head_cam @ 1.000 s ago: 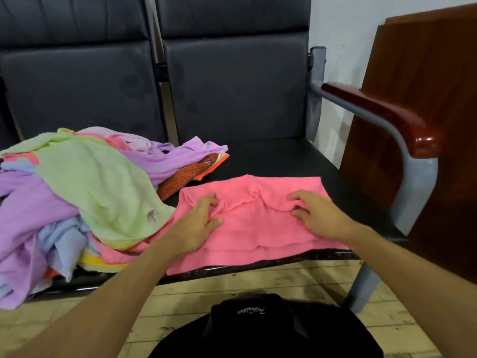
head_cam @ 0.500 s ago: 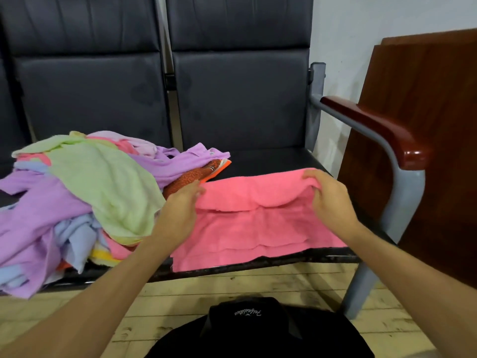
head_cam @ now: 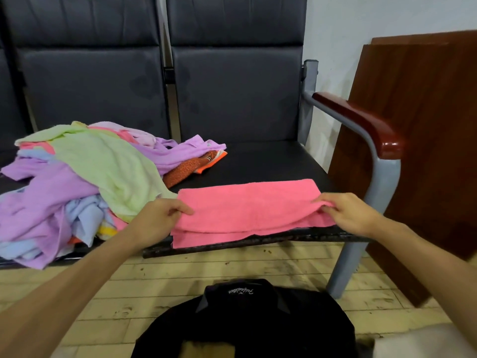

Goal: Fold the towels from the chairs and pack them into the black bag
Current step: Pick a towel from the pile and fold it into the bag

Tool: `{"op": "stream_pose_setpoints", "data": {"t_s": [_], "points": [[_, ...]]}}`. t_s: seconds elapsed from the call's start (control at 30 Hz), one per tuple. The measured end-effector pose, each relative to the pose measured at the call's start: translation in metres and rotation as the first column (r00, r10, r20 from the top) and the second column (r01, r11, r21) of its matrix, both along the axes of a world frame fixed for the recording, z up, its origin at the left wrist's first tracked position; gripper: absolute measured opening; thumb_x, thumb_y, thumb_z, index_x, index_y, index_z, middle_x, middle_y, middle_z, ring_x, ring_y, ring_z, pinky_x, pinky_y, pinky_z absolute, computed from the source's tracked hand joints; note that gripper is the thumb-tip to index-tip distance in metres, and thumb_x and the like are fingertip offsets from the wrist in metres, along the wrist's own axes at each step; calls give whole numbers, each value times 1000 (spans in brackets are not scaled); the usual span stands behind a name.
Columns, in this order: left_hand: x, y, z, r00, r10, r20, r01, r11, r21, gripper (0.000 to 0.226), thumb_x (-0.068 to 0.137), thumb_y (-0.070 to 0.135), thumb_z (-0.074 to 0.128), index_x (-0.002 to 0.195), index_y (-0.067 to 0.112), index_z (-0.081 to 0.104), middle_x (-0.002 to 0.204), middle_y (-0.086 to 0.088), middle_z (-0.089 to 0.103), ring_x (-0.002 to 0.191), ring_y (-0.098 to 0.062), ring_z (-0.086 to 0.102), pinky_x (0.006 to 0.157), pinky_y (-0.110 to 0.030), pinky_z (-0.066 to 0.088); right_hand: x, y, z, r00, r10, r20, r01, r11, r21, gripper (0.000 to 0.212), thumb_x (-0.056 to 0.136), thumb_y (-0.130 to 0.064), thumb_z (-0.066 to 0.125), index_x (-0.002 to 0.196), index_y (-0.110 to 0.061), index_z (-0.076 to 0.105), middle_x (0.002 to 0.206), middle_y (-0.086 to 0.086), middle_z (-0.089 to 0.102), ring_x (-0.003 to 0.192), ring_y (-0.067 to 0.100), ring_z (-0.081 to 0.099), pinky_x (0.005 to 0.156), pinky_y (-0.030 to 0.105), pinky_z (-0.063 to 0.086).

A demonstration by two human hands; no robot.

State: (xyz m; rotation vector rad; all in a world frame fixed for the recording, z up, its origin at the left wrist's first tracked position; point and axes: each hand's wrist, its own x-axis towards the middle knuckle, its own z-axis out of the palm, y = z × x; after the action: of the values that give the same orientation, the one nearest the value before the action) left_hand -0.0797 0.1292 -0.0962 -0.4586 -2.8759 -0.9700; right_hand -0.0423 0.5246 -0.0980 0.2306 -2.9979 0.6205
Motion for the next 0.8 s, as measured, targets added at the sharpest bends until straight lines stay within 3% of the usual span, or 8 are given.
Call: {"op": "stream_pose_setpoints", "data": {"t_s": [0.07,0.13,0.2,0.27,0.43,0.57,0.7,0.8], "points": [[1,3,3,1000,-12,29,14,999,-41,43,89,-6,50,80,31,70,56,17,60,56,3,55,99,-21,40,1,2,0,996,0,88,-2,1000,24,29,99,-10,49,122,-16,66,121,-5,65,115,15,58,97,23,41],[-2,7,11,999,47,-26,-46,999,26,44,87,-5,51,75,32,71,51,13,58,46,-2,49,53,-10,39,1,3,5,993,-1,118,2,1000,-2,29,100,-14,48,123,-20,66,121,-6,66,115,14,59,98,26,43],[-7,8,17,993,117,-18,-111,974,199,37,86,-6,52,77,23,73,40,13,51,36,-3,40,38,-12,27,1,3,10,988,12,153,-15,1000,16,30,100,-16,49,126,-23,64,123,-6,66,116,15,59,97,23,42],[-10,7,19,992,120,30,-123,967,223,34,84,-7,55,76,20,74,43,16,54,38,0,43,40,-10,28,1,4,13,979,15,203,-28,998,63,33,100,-21,51,131,-23,59,130,-6,61,121,15,55,100,21,38],[-6,8,11,992,47,118,-29,988,-150,25,82,-3,60,89,14,77,80,8,66,72,0,58,66,1,37,2,3,14,966,-26,258,11,998,61,48,95,-47,48,136,-22,55,141,-3,52,133,16,45,110,29,33],[-11,6,5,985,82,152,-39,962,-268,24,80,7,67,102,14,71,94,-1,67,78,-9,55,112,-34,28,-1,0,9,970,-73,230,66,997,37,45,99,-45,40,117,-15,69,121,9,66,114,23,59,102,38,45],[-20,3,2,970,206,125,-139,902,-410,36,83,28,68,112,7,60,111,-12,59,107,-25,55,90,-28,42,-9,1,-6,983,-159,88,147,980,136,28,97,-32,54,118,-16,64,119,2,58,112,18,55,100,34,43],[-20,6,5,920,284,268,-173,911,-373,35,92,38,58,89,4,54,79,-12,65,64,-23,66,63,-28,52,-14,-1,-15,947,-318,46,308,939,155,33,95,-38,56,123,-20,55,121,2,50,115,20,49,101,44,39]]}}
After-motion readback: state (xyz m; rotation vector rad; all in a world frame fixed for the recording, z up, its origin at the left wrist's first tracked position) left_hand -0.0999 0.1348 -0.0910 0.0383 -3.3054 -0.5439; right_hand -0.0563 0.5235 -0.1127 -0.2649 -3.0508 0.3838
